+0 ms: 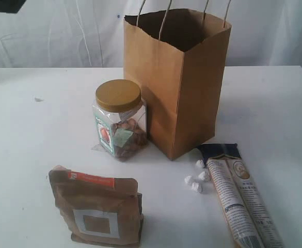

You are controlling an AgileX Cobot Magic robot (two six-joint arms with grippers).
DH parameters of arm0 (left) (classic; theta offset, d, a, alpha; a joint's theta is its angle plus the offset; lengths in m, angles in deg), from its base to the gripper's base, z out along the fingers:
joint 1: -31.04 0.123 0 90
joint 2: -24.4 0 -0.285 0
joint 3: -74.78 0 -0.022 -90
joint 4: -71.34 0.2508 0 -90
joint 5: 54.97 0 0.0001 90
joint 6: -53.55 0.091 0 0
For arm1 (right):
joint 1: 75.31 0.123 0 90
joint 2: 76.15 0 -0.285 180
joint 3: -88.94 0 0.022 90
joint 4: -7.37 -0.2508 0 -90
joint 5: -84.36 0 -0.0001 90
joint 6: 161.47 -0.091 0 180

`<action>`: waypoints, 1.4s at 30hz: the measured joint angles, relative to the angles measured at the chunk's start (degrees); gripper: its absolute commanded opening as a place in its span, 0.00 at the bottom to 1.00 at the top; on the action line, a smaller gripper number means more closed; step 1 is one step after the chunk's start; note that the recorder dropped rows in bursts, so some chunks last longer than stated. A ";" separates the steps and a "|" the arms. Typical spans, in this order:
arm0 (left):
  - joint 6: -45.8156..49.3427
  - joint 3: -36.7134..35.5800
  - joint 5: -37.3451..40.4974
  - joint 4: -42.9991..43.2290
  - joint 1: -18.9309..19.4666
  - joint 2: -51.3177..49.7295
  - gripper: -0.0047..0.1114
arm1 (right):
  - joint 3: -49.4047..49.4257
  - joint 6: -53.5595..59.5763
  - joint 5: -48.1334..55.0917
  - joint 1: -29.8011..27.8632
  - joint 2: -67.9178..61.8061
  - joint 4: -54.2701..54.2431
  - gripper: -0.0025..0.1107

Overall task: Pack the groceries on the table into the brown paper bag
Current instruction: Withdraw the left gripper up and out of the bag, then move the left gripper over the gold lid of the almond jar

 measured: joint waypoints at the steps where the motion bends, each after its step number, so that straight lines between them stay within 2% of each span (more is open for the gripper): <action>1: -4.84 -0.92 0.69 4.24 0.00 0.00 0.69 | 0.00 0.00 0.00 0.00 0.00 0.00 0.02; 5: -19.56 -6.62 5.74 18.08 0.00 0.00 0.69 | 0.00 0.00 0.00 0.00 0.00 0.00 0.02; 10: -27.58 -15.88 7.78 20.39 0.00 -0.57 0.69 | 0.00 0.00 0.00 0.00 0.00 0.00 0.02; 14: -29.91 -22.95 1.33 18.65 0.00 -2.37 0.69 | 0.00 0.00 0.00 0.00 0.00 0.00 0.02; 16: -30.14 -26.70 -4.93 19.19 0.00 -3.97 0.69 | 0.00 0.00 0.00 0.00 0.00 0.00 0.02; 19: -30.28 -31.00 -13.70 23.30 0.00 -7.35 0.69 | 0.00 0.00 0.00 0.00 0.00 0.00 0.02; 22: -30.69 -32.66 -15.54 27.77 0.14 -11.05 0.69 | 0.00 0.00 0.00 0.00 0.00 0.00 0.02; 26: -37.74 -32.69 -12.44 29.56 3.64 -15.01 0.69 | 0.00 0.00 0.00 0.00 0.00 0.00 0.02; 29: -45.66 -32.69 -12.92 29.48 8.91 -15.87 0.68 | 0.00 0.00 0.00 0.00 0.00 0.00 0.02; 31: -48.42 -32.31 -13.85 28.38 11.55 -15.87 0.65 | 0.00 0.00 0.00 0.00 0.00 0.00 0.02; 36: -49.10 -27.41 -11.90 21.21 14.87 -15.44 0.44 | 0.00 0.00 0.00 0.00 0.00 0.00 0.02; 38: -44.30 -24.16 -7.23 14.61 15.15 -15.44 0.35 | 0.00 0.00 0.00 0.00 0.00 0.00 0.02; 42: -26.63 -16.24 2.03 -2.13 15.23 -16.31 0.23 | 0.00 0.00 0.00 0.00 0.00 0.00 0.02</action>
